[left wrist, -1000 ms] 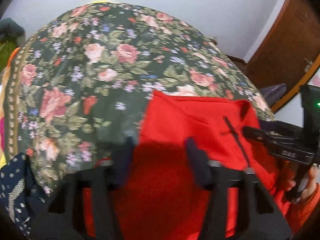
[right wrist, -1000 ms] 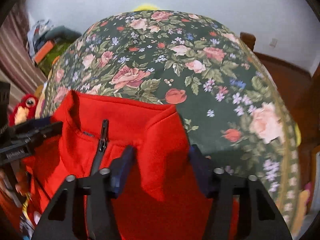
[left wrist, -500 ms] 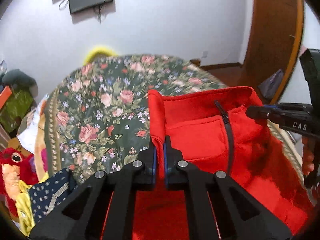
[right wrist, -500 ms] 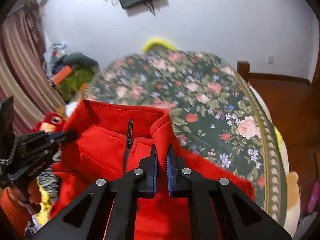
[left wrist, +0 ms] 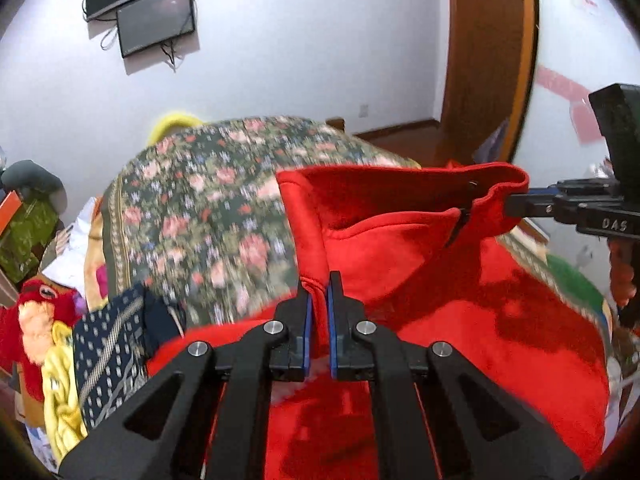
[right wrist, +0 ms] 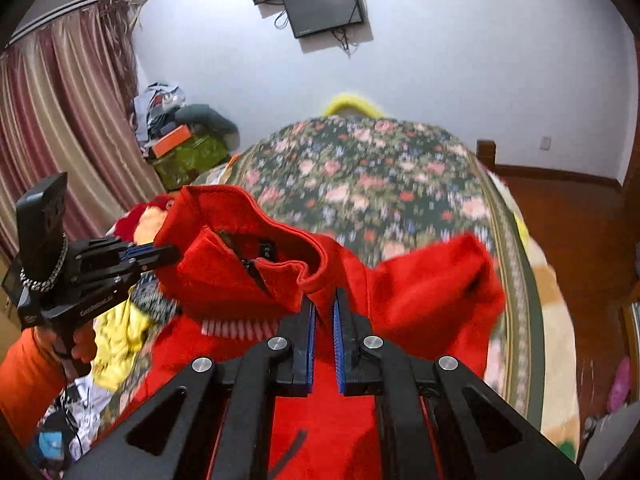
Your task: Fold large clothes
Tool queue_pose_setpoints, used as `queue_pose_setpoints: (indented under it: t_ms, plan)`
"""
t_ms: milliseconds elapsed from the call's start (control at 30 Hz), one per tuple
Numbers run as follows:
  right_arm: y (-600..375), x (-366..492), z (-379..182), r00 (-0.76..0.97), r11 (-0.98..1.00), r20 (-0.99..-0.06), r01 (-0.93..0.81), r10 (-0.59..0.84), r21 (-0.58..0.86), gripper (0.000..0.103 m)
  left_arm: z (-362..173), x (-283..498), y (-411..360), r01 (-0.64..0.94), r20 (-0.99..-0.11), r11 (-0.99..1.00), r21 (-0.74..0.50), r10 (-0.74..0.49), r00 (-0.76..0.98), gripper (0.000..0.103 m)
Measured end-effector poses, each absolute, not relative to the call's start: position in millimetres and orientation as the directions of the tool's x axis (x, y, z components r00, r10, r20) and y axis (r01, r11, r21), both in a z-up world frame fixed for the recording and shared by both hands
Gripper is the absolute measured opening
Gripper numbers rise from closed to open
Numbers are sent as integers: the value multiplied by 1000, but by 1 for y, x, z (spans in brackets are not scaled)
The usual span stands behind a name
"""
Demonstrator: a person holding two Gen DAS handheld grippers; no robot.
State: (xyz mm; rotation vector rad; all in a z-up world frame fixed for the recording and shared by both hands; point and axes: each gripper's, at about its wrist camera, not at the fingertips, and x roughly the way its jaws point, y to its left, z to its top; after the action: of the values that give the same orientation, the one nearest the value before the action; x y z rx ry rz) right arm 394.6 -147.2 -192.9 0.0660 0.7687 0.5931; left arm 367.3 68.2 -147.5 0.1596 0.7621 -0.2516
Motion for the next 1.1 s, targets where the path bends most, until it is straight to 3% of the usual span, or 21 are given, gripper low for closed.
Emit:
queue_pose_setpoints:
  t_ms: [233, 433, 667, 767, 933, 1100]
  plan:
    - [-159, 337, -242, 494, 841, -703, -456, 511, 290, 5, -204, 316, 73, 285, -801, 958, -9, -178, 572, 15]
    - [-162, 295, -262, 464, 844, -744, -474, 480, 249, 5, -256, 280, 83, 256, -867, 967, 20, -110, 485, 15]
    - [-163, 287, -247, 531, 873, -743, -465, 408, 147, 6, -254, 264, 108, 182, -865, 983, 21, -74, 497, 16]
    - [-168, 302, -236, 561, 894, -735, -427, 381, 137, 6, -236, 269, 120, 138, -839, 990, 26, -54, 542, 24]
    - [-174, 341, -223, 604, 924, -722, -359, 338, 132, 6, -217, 291, 136, 78, -806, 997, 10, -39, 591, 53]
    - [-174, 378, -229, 597, 937, -733, -309, 325, 164, 6, -233, 322, 152, 6, -821, 986, -166, -141, 553, 58]
